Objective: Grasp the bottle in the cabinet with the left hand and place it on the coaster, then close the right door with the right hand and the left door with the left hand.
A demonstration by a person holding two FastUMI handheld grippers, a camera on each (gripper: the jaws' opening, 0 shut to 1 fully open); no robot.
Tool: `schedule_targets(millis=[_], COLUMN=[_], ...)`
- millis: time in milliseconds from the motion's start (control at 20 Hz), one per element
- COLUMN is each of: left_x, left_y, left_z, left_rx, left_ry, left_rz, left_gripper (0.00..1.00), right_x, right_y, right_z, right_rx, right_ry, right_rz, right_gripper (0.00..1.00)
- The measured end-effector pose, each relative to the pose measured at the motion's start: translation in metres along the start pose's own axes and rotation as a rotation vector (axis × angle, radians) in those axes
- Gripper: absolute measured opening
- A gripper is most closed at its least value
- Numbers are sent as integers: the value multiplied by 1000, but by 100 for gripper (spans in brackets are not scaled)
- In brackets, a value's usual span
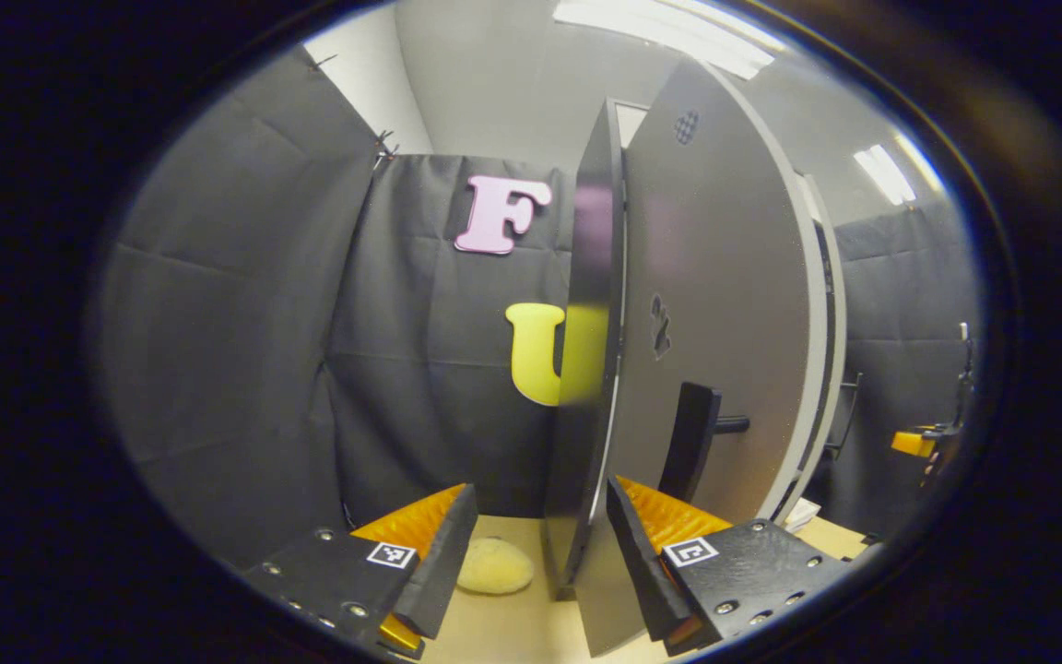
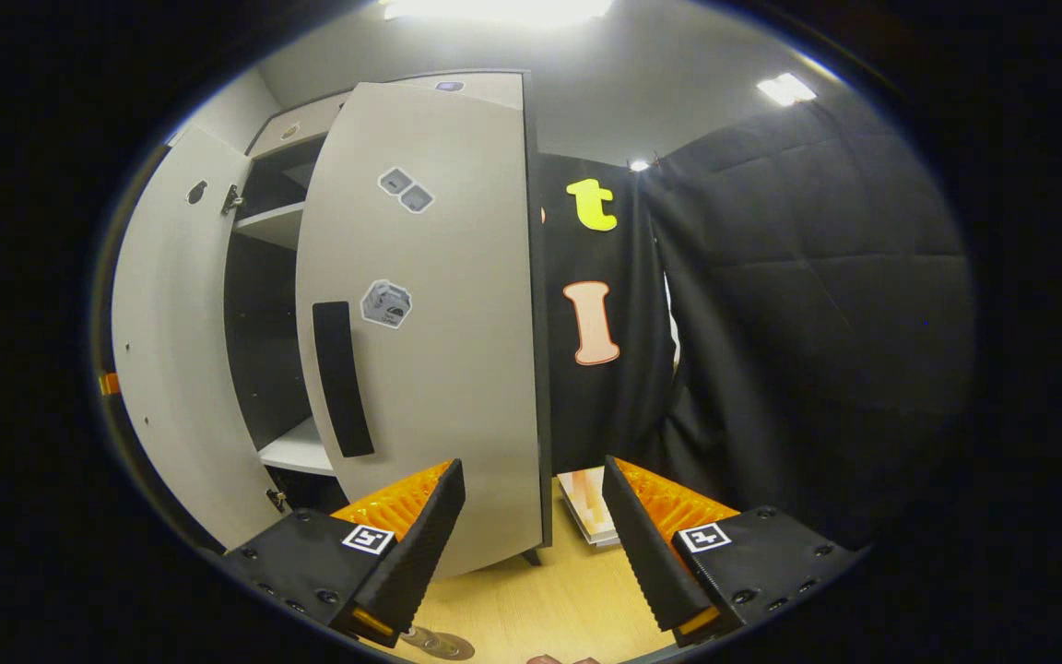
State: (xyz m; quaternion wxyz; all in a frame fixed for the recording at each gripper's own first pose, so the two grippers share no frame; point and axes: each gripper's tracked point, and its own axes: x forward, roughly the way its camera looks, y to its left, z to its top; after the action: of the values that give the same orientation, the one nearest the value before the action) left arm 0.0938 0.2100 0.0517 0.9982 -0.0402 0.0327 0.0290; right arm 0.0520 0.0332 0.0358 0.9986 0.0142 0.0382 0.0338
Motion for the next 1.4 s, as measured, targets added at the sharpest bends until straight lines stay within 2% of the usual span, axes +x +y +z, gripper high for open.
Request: schedule_targets(millis=[50, 100, 200, 350, 400, 450, 500, 600, 650, 700, 750, 800, 950, 1100, 1200, 1250, 1300, 1400], left_x=[-1, -1, -2, -6, -5, -8, -8, -3, -2, 2, 7, 10, 26, 39, 38, 37, 33, 18], left_y=[-1, -2, -6, -17, -24, -34, -45, -71, -85, -98, -110, -123, -162, -207, -238, -249, -253, -267], left_z=[-1, 1, -1, 3, 5, 2, 0, -1, -3, -2, -3, -3, -9, -12, -19, -20, -15, -11], left_rx=[12, 10, -4, 57, 71, 74, 71, 66, 70, 80, 92, 98, 73, 116, 121, 113, 108, 83], left_ry=[4, 4, 19, 10, 11, 17, 23, 26, 27, 30, 32, 33, 42, 27, 24, 12, -4, -29], left_rz=[1, 5, 21, 63, 72, 73, 67, 44, 37, 32, 28, 25, 19, 21, 5, 8, 10, -14], left_gripper=[82, 82, 81, 82, 82, 88, 82, 82, 82, 89, 82, 88, 89, 89, 88, 75, 89, 88], right_x=[1, 2, 9, 20, 24, 29, 32, 36, 39, 40, 43, 45, 47, 45, 39, 37, 34, 30], right_y=[-1, -2, -4, -6, -8, -9, -12, -14, -17, -19, -23, -28, -45, -63, -73, -76, -79, -83], right_z=[-3, -4, -2, -11, -11, -12, -14, -18, -20, -19, -21, -21, -20, -17, -13, -12, -11, -9], right_rx=[-1, 3, 10, 1, 4, 8, 13, 25, 28, 28, 27, 29, 21, -31, -39, -43, -47, -43], right_ry=[5, 6, -1, 18, 20, 23, 27, 31, 33, 37, 40, 37, 22, 11, -1, -3, -6, -13], right_rz=[1, 3, 14, 49, 62, 74, 83, 102, 110, 117, 121, 122, 109, 86, 79, 78, 79, 85], right_gripper=[92, 96, 96, 96, 92, 92, 92, 96, 92, 96, 96, 96, 96, 96, 96, 96, 96, 96])
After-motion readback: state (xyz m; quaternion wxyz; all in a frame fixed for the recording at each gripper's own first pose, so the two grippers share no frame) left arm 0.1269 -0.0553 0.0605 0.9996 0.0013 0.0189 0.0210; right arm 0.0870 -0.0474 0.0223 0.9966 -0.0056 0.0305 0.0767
